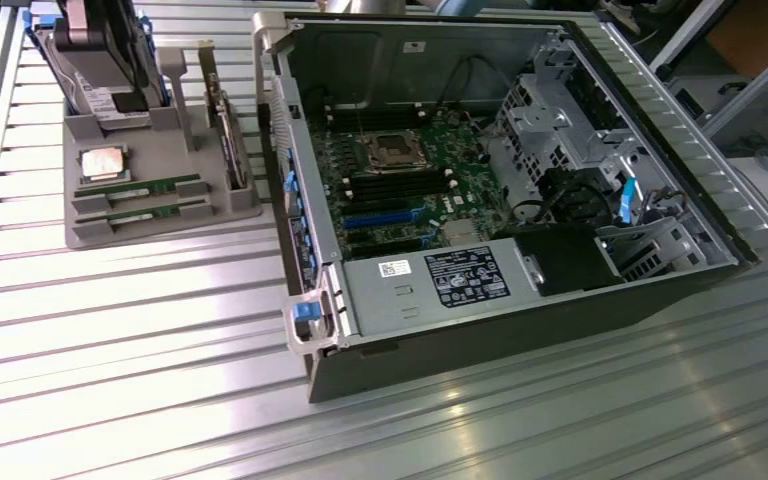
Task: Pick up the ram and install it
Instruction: 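Pick up the ram and move it above insertion slot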
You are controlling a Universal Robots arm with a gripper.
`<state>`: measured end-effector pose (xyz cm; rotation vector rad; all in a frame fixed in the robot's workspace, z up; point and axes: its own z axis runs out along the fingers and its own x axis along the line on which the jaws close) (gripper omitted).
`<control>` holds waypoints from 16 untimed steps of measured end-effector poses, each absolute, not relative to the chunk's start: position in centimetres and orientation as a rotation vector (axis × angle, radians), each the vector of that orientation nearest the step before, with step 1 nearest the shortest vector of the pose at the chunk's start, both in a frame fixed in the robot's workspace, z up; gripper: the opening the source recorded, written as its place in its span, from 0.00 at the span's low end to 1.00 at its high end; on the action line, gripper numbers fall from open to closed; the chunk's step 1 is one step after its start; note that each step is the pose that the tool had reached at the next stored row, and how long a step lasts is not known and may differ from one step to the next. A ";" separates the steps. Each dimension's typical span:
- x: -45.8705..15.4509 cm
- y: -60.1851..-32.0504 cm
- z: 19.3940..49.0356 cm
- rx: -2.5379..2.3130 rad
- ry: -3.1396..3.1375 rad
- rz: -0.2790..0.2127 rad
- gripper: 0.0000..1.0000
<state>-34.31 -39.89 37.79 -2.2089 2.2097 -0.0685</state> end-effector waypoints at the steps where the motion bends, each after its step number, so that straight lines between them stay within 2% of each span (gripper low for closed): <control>1: -34.3 -39.9 37.7 -2.209 2.210 -0.069 0.36; 16: -34.8 -39.8 36.9 -2.209 2.210 -0.069 0.36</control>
